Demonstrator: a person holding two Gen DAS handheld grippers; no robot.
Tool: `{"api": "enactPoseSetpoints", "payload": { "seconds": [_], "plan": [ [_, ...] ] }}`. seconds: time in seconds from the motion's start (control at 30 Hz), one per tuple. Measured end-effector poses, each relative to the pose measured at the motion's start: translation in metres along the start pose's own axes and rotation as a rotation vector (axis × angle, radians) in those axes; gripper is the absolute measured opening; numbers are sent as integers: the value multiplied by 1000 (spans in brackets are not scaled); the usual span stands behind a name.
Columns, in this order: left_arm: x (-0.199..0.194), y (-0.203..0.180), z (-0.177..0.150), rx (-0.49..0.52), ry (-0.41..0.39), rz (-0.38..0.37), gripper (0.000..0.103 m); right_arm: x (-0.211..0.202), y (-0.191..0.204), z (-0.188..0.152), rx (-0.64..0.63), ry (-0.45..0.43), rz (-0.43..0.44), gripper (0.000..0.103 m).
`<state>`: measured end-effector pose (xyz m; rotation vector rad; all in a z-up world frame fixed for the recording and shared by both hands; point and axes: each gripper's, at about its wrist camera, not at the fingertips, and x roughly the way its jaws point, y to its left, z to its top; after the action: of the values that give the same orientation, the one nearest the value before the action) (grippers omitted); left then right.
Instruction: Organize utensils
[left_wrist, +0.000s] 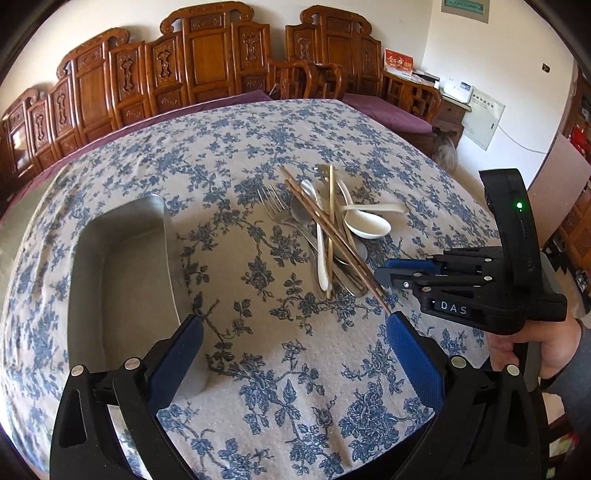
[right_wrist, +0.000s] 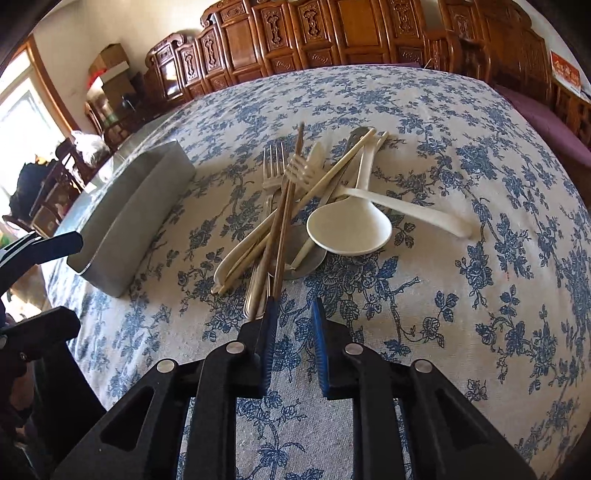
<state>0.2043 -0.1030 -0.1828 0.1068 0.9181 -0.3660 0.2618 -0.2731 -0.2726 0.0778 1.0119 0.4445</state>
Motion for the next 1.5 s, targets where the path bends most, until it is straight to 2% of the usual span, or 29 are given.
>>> {"api": "enactPoseSetpoints", "payload": {
  "seconds": [0.23,0.47,0.5,0.53,0.6,1.07,1.13,1.3,1.5],
  "plan": [
    [5,5,-8,-28,20,16,96,-2,9,0,-13,-10,17,21],
    [8,10,-14,-51,35,33,96,6,18,-5,-50,11,-24,21],
    [8,11,-15,-53,36,33,96,5,18,-4,-49,8,-23,17],
    [9,11,-15,-54,36,34,96,5,17,-4,-47,6,-19,7],
    [10,11,-16,-54,39,34,96,3,16,-3,-50,4,-22,5],
    [26,-12,-7,-24,54,27,95,-63,15,14,-113,-147,-21,4],
    [31,-19,-4,-19,61,27,90,-70,11,18,-106,-168,-28,4],
    [44,-36,-2,-6,85,9,65,-84,-3,23,-76,-207,-38,4],
    [64,-55,-1,-5,109,-14,48,-89,-14,25,-49,-217,-52,4]
  ]
}}
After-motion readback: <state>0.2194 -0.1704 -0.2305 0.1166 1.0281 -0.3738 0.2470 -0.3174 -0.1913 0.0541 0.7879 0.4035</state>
